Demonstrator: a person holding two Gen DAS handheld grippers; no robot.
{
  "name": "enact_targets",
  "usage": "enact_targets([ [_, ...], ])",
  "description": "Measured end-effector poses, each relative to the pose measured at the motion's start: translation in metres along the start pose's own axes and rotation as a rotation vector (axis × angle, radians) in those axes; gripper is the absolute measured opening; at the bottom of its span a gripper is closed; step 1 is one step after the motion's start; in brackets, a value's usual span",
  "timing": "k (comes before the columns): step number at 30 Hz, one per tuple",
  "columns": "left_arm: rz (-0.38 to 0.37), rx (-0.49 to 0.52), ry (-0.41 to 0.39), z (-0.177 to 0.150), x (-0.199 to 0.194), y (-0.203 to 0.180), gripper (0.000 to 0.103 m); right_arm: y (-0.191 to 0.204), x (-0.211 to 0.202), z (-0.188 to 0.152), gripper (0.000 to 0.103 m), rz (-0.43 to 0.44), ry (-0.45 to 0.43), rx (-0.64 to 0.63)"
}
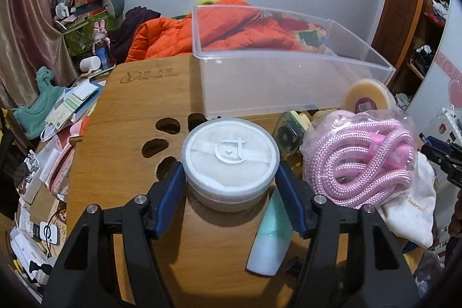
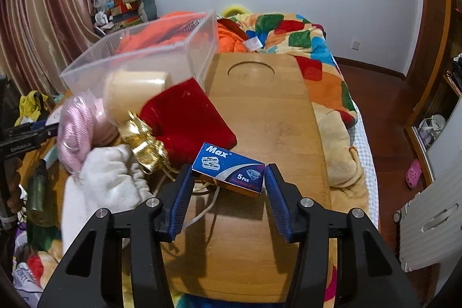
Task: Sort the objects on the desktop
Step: 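Lift the blue Max box with the right tool while the left tool lifts the white jar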
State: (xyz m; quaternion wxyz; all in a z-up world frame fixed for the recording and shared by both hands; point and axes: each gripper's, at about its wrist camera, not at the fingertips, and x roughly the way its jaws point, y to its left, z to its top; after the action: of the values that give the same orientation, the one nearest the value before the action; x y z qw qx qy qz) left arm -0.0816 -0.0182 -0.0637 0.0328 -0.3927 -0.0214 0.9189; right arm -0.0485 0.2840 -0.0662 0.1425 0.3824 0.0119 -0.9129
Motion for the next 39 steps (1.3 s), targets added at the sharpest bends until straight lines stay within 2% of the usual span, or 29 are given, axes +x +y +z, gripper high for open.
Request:
enact_targets([
  [9, -0.006, 0.001, -0.049, 0.005, -0.019, 0.004, 0.061, 0.012, -0.028, 0.018, 0.047, 0.031, -0.072, -0.021],
  [15, -0.041, -0.011, 0.011, -0.002, -0.006, 0.008, 0.063, 0.034, -0.033, 0.028, 0.047, 0.049, -0.087, -0.083],
  [21, 0.0, 0.021, 0.014, 0.0, 0.006, -0.001, 0.065, 0.053, -0.028, 0.032, 0.047, 0.068, -0.08, -0.129],
  [28, -0.007, 0.024, 0.045, 0.004, 0.022, 0.001, 0.065, 0.063, -0.024, 0.041, 0.047, 0.082, -0.08, -0.146],
  [31, 0.018, 0.025, 0.022, 0.004, 0.019, 0.003, 0.065, 0.065, -0.022, 0.05, 0.047, 0.098, -0.085, -0.147],
  [39, 0.005, -0.004, -0.062, 0.021, -0.016, 0.016, 0.065, 0.072, -0.013, 0.077, 0.047, 0.122, -0.093, -0.168],
])
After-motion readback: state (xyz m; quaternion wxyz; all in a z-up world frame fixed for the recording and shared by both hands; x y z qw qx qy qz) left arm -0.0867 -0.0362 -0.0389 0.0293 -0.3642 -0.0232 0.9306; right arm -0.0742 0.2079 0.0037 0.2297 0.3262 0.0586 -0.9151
